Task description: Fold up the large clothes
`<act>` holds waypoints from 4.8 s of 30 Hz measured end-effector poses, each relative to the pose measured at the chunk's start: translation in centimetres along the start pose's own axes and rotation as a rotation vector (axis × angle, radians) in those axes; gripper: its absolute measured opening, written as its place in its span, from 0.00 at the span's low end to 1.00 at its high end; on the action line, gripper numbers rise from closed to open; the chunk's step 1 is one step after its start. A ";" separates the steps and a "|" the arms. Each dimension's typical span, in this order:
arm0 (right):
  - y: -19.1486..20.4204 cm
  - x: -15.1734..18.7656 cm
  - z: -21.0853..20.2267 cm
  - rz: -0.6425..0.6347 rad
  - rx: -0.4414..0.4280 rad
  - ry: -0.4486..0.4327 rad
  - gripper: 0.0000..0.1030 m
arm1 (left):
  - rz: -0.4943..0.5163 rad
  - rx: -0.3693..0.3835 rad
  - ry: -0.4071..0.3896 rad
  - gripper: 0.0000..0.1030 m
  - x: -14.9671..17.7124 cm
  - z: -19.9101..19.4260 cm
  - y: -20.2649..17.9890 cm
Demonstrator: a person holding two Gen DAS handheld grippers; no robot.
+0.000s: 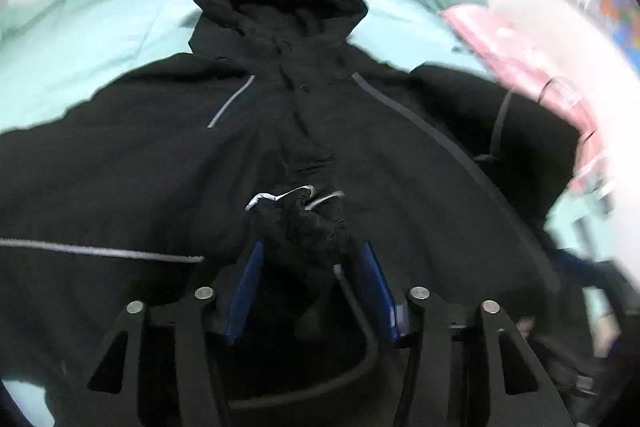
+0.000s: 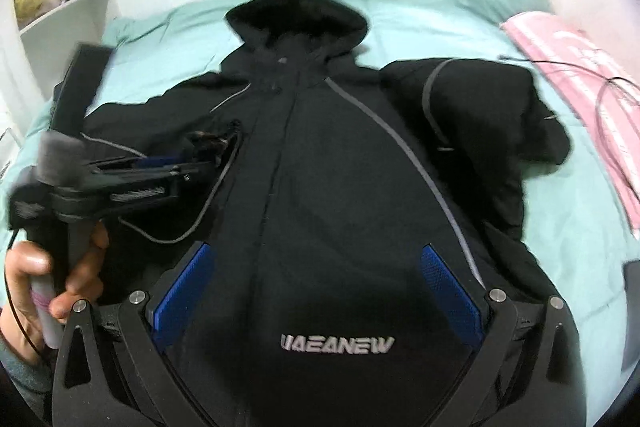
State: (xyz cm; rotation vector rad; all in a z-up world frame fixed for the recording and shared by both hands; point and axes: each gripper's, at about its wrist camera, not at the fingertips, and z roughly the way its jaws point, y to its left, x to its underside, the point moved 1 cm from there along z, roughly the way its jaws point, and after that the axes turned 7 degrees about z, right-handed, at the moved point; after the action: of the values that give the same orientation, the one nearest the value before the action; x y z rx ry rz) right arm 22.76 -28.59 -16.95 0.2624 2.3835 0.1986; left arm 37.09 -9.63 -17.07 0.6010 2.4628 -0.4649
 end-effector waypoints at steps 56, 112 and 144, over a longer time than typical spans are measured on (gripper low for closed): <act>-0.6 -12.0 1.0 -0.148 0.060 -0.205 0.75 | -0.078 -0.039 -0.065 0.54 -2.8 -2.9 5.8; -20.1 -8.8 -6.9 0.045 -0.022 -0.053 0.62 | 0.112 -0.024 0.051 0.56 -5.5 8.5 -13.4; -33.8 -16.5 -1.1 0.430 0.005 -0.244 0.14 | 0.265 -0.098 -0.090 0.56 -3.4 7.3 -16.8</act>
State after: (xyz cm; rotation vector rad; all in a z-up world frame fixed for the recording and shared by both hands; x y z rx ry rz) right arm 29.43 -65.37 -12.75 0.7575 2.0618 0.3381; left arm 34.27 -28.07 -17.54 0.8322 2.2636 -0.2589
